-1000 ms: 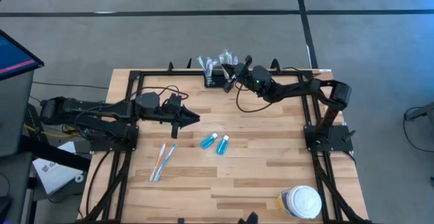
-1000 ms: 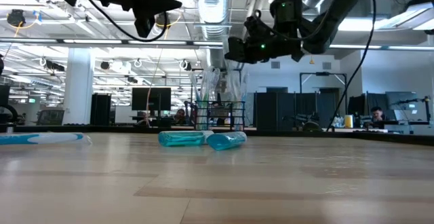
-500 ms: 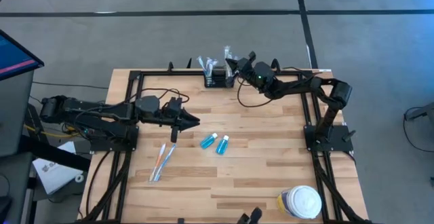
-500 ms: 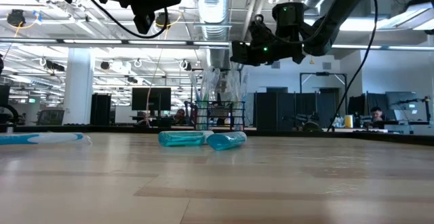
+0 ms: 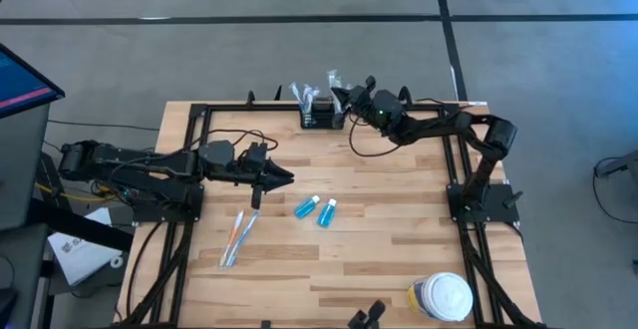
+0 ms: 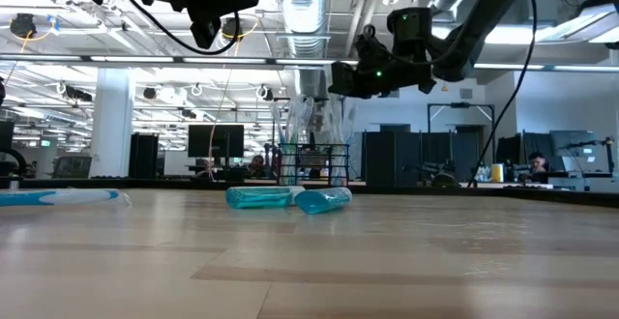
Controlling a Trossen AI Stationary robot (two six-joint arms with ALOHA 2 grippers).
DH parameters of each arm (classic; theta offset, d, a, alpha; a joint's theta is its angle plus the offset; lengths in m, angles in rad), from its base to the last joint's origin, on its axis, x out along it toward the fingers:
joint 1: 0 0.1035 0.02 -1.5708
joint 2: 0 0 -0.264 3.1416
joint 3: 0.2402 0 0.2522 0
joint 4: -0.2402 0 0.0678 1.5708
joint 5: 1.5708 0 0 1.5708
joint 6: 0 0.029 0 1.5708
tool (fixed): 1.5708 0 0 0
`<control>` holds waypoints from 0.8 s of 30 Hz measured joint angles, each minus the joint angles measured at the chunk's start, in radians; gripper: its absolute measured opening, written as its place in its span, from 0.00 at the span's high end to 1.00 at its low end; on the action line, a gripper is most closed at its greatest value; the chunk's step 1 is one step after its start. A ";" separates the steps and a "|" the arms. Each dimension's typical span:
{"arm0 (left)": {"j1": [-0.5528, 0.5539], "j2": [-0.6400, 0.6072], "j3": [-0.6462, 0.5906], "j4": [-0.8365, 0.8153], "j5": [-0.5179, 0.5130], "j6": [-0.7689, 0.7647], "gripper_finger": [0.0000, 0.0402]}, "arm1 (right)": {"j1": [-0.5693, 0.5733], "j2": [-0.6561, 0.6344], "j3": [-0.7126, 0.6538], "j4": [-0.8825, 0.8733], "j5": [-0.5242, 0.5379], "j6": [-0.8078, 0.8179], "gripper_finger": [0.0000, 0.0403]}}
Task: Pick & Place toothbrushing station
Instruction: Put the green toothbrush into the black wire organizer
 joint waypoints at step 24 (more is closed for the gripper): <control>0.000 0.035 -0.001 -0.003 -0.026 0.000 0.83 | 0.002 0.039 -0.049 0.047 -0.001 0.067 1.00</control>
